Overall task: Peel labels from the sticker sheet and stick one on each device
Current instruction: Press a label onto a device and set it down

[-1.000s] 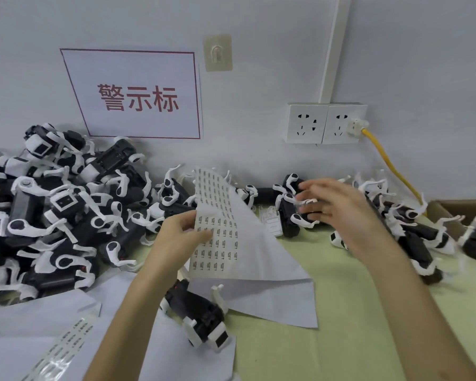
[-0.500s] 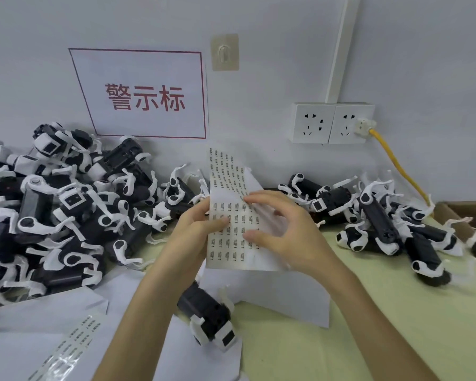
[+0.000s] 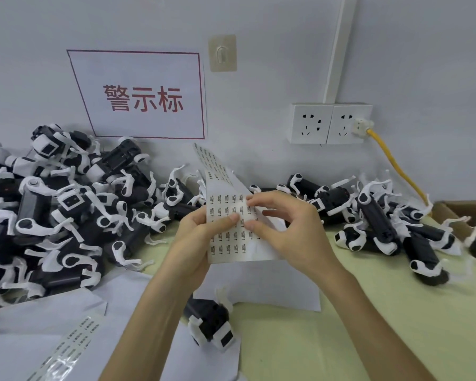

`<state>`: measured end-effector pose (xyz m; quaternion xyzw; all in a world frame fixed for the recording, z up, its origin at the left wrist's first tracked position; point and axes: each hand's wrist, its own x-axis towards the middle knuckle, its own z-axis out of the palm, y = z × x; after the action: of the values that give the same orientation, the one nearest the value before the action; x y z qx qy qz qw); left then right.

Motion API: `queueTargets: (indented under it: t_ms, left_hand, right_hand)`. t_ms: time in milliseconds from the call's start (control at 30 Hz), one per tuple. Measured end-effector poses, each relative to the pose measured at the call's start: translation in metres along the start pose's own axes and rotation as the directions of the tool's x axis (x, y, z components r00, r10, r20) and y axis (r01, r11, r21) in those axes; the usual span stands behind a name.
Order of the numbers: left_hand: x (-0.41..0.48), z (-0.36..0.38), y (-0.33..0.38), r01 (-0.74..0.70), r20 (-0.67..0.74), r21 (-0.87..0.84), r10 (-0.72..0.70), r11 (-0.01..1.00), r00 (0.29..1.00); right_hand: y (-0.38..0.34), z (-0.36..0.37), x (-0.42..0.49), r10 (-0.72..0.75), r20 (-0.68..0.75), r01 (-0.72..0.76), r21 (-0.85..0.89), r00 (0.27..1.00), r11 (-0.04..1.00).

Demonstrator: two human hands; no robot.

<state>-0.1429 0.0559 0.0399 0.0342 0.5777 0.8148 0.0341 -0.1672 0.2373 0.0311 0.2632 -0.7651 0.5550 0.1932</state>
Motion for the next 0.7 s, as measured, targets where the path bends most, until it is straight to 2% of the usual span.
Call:
queueTargets:
  t_ms: [267,467,700]
  left_hand:
    - [-0.0023,-0.0004,0.0026,0.006,0.031,0.013,-0.007,1.000,0.999]
    - [-0.0038,0.0030,0.0027,-0.046,0.049,0.076,0.042,0.996,0.998]
    - [-0.0047,0.0082,0.0026,-0.054,0.050,0.119,0.048,0.991,0.998]
  right_hand:
    - [0.0002,0.0019,-0.0014,-0.002,-0.056,0.002,-0.010,0.998,1.000]
    - [-0.0067,0.0001,0.0007,0.026,-0.116,-0.028,-0.016,0.993,0.999]
    - [-0.0078,0.0064,-0.0011,-0.071,-0.207,0.049,-0.113,0.976,0.992]
